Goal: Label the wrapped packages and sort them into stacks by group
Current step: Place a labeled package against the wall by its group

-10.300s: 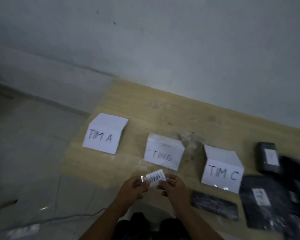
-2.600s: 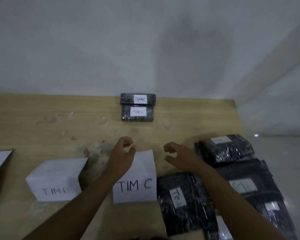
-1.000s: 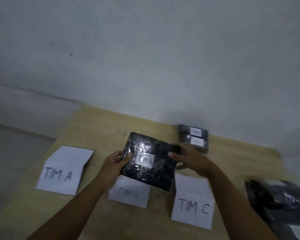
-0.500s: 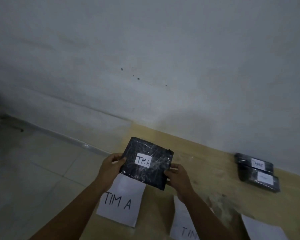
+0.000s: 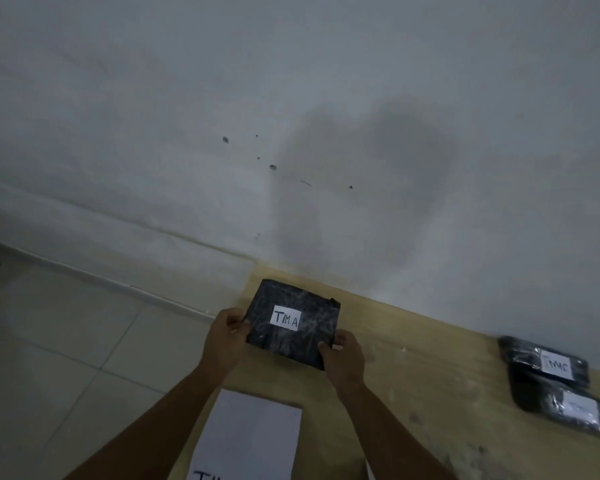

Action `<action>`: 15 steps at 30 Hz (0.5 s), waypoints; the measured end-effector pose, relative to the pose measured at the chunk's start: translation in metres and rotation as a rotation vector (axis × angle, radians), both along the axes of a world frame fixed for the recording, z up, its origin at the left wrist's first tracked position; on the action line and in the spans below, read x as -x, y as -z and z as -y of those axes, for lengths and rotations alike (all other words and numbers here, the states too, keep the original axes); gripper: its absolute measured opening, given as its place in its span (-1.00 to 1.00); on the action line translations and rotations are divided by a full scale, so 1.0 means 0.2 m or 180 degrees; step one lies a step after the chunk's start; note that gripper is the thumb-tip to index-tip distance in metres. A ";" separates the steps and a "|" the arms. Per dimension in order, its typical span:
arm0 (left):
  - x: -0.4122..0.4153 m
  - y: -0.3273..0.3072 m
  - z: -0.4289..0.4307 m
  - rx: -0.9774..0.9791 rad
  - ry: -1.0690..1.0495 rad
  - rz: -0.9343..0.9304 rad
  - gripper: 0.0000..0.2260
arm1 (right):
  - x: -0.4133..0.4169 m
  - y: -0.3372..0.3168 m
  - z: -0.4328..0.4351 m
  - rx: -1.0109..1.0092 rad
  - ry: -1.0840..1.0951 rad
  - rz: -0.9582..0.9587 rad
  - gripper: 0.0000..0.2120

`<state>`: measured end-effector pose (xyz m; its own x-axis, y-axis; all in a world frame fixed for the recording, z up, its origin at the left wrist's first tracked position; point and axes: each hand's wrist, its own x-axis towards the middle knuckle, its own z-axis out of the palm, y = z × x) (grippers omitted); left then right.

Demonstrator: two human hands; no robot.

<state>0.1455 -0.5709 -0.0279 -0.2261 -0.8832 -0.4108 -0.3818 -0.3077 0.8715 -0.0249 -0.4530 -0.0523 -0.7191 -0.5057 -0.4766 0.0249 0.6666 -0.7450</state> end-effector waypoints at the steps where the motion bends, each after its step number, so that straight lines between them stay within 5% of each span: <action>1: 0.02 0.02 0.04 0.0001 0.0015 -0.0006 -0.89 | 0.01 0.02 0.03 -0.0018 0.0016 -0.0019 -0.62; 15: 0.19 0.23 0.20 -0.0272 0.0387 0.0301 -0.82 | 0.13 0.20 0.15 -0.0163 -0.0168 -0.0357 -0.70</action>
<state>0.1071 -0.6099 -0.0745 -0.2859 -0.8127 -0.5078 -0.4996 -0.3258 0.8026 -0.0515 -0.4832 -0.0928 -0.7423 -0.5214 -0.4208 -0.0928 0.7021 -0.7060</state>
